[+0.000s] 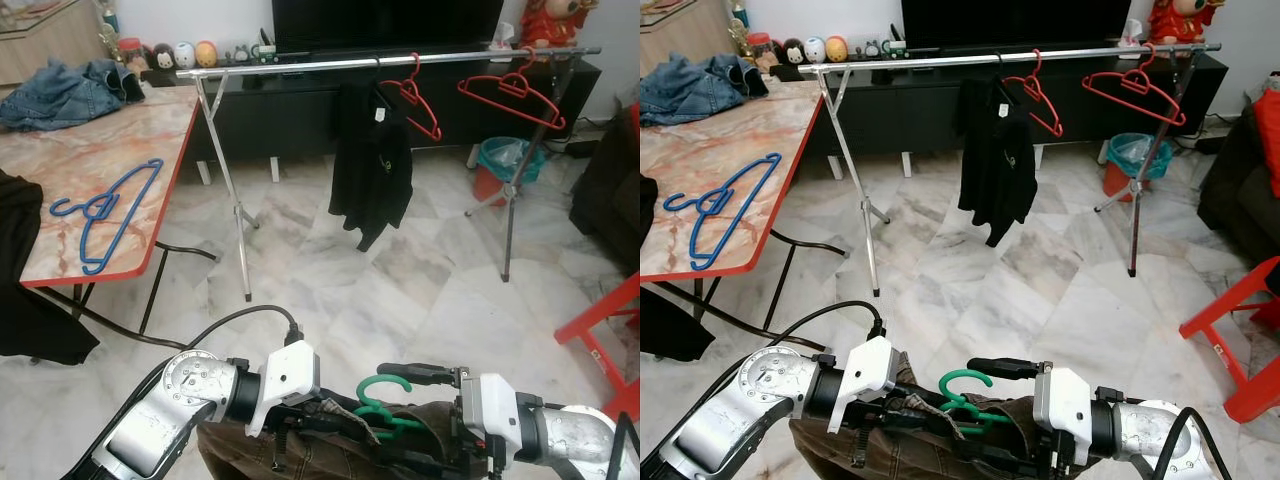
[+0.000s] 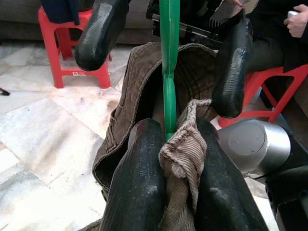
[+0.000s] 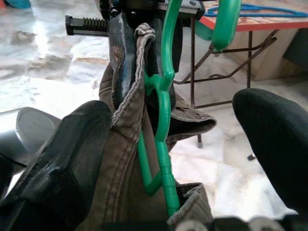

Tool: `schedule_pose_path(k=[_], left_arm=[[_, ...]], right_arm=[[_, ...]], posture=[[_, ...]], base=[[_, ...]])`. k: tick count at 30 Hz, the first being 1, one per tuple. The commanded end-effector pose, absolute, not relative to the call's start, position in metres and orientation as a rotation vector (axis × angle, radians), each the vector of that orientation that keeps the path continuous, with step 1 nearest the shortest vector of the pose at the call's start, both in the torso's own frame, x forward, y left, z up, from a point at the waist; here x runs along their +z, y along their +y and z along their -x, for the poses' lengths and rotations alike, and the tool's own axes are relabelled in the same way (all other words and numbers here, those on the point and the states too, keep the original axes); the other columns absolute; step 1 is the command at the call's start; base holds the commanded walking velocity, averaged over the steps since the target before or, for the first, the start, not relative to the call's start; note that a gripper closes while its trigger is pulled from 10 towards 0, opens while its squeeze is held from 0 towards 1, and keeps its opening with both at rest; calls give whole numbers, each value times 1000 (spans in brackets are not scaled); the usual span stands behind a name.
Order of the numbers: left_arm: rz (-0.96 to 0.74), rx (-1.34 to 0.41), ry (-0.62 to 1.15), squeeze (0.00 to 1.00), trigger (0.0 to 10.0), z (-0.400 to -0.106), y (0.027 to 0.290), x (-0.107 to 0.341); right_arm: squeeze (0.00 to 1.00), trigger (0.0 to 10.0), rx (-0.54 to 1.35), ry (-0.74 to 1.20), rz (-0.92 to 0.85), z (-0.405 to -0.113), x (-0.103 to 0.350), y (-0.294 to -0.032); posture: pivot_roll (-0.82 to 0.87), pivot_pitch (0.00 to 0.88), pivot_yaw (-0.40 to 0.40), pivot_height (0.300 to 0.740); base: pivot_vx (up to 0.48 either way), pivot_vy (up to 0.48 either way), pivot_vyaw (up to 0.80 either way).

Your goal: Hang hanger

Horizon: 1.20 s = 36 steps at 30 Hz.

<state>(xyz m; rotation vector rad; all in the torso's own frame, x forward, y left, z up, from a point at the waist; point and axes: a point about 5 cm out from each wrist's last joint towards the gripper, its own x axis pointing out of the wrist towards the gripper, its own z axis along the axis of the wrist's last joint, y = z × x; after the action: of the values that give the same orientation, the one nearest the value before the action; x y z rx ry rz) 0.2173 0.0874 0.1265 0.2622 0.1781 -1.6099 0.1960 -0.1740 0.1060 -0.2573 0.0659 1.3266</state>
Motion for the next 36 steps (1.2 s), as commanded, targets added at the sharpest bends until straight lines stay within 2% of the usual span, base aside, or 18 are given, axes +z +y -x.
schedule_pose_path(k=[1, 7, 15, 20, 29, 36], left_arm=[[-277, -1629, 101, 0, 10000, -216, 83, 141], [-275, -1622, 95, 0, 10000, -216, 82, 142], [-283, -1620, 82, 0, 10000, -217, 80, 143], [-280, -1614, 81, 0, 10000, -218, 81, 144], [-285, -1624, 94, 0, 10000, -216, 80, 141], [-289, -1603, 142, 0, 10000, -217, 83, 127]], right_arm=[[0, 10000, 1297, 73, 287, -199, 105, -178], [0, 10000, 1211, 54, 294, -208, 107, -186], [0, 10000, 1195, 83, 329, -208, 97, -189], [0, 10000, 1079, 25, 350, -221, 101, -194], [0, 10000, 1004, -62, 272, -230, 116, -196], [0, 10000, 1060, -84, 192, -225, 121, -186]], posture=[[-11, 33, 22, 740], [-10, 34, 20, 740], [-6, 34, 21, 740], [-5, 33, 20, 740], [-10, 34, 23, 740], [-10, 35, 23, 740]], base=[[0, 0, 0], [0, 0, 0], [0, 0, 0], [0, 0, 0], [0, 0, 0], [0, 0, 0]])
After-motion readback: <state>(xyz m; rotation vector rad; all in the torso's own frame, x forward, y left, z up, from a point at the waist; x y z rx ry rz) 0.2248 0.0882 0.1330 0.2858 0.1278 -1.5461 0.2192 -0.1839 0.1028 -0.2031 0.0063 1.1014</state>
